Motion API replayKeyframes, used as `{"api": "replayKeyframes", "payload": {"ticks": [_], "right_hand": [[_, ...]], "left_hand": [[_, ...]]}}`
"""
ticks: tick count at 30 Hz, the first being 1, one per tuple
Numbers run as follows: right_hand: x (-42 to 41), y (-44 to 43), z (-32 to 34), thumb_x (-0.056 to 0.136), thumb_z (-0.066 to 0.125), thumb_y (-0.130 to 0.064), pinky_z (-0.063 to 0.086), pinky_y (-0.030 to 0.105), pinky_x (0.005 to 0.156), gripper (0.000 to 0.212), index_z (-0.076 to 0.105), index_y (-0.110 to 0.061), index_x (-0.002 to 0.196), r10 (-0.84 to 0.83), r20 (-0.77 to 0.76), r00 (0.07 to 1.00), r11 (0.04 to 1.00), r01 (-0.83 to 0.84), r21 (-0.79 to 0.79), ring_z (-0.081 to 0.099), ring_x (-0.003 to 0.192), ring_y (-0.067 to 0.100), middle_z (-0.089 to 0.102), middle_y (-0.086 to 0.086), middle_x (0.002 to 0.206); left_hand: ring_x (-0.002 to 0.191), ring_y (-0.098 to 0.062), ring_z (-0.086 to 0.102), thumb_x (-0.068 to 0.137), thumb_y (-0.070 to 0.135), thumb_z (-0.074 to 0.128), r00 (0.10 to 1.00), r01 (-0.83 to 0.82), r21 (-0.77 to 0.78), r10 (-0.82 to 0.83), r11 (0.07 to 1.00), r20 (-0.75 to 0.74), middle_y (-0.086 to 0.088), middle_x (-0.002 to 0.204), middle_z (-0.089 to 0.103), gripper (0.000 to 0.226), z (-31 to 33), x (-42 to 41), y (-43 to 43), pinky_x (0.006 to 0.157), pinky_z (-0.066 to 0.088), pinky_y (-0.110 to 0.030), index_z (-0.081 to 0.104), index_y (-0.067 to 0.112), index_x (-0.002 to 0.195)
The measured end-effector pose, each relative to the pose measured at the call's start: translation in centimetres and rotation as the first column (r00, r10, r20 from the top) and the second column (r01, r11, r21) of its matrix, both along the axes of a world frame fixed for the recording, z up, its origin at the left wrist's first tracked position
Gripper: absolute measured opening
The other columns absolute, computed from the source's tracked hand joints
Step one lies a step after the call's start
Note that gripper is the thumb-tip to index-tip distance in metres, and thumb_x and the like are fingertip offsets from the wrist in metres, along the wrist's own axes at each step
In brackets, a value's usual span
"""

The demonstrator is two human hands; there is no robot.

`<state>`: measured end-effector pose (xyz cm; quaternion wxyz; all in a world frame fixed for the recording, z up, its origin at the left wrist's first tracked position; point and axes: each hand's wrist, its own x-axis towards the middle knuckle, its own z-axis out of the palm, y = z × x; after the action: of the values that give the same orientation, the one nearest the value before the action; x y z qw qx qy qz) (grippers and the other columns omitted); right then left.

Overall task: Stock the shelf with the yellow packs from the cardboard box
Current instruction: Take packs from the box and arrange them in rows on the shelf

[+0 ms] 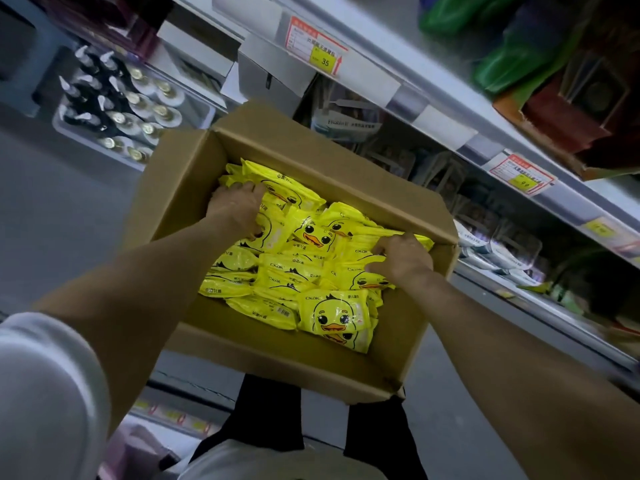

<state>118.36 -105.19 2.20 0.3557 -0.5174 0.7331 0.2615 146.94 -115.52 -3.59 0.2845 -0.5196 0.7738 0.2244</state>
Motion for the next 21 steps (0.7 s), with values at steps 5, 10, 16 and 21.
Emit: {"api": "replayKeyframes", "payload": {"ticks": [5,10,16,21], "right_hand": [[0.0,0.8,-0.9,0.079,0.075,-0.053,0.040,0.040,0.102,0.046,0.066,-0.034,0.120,0.180,-0.040,0.983,0.984,-0.180,-0.009,0.038,0.128,0.024,0.053,0.002,0.127],[0.4,1.4,-2.1,0.082,0.074,-0.044,0.036,0.041,0.102,0.034,0.064,-0.036,0.113,0.298,-0.165,0.940,0.950,-0.309,-0.042,0.035,0.127,0.027,0.050,0.002,0.127],[0.3,1.5,-3.2,0.088,0.066,-0.024,0.038,0.038,0.092,0.021,0.071,-0.024,0.108,0.311,-0.233,0.922,0.937,-0.338,-0.086,0.039,0.122,0.026,0.056,0.002,0.120],[-0.3,2.3,-1.6,0.098,0.050,-0.022,0.043,0.036,0.081,0.021,0.057,-0.014,0.115,0.229,0.001,0.973,0.963,-0.227,-0.147,0.056,0.110,0.034,0.062,0.015,0.115]], "left_hand": [[0.131,-0.028,0.037,0.083,0.049,0.069,0.984,0.133,-0.049,-0.125,0.990,0.130,-0.006,0.135,0.047,0.054,0.7,-0.1,-0.2,0.109,0.032,-0.042,0.054,0.028,0.131],[0.129,-0.028,0.032,0.082,0.053,0.067,0.966,0.216,-0.127,-0.193,0.968,0.174,-0.006,0.133,0.042,0.050,1.6,-0.2,0.8,0.107,0.029,-0.041,0.060,0.027,0.125],[0.097,-0.025,0.057,0.088,0.037,0.068,0.988,-0.093,0.180,0.112,0.979,-0.102,-0.010,0.112,0.063,0.035,2.9,0.3,4.0,0.081,0.048,-0.033,0.060,0.018,0.117],[0.094,-0.028,0.056,0.094,0.030,0.062,0.905,-0.254,0.312,0.339,0.916,-0.258,-0.016,0.117,0.062,0.038,4.8,-0.7,8.3,0.080,0.042,-0.030,0.056,0.012,0.127]]}}
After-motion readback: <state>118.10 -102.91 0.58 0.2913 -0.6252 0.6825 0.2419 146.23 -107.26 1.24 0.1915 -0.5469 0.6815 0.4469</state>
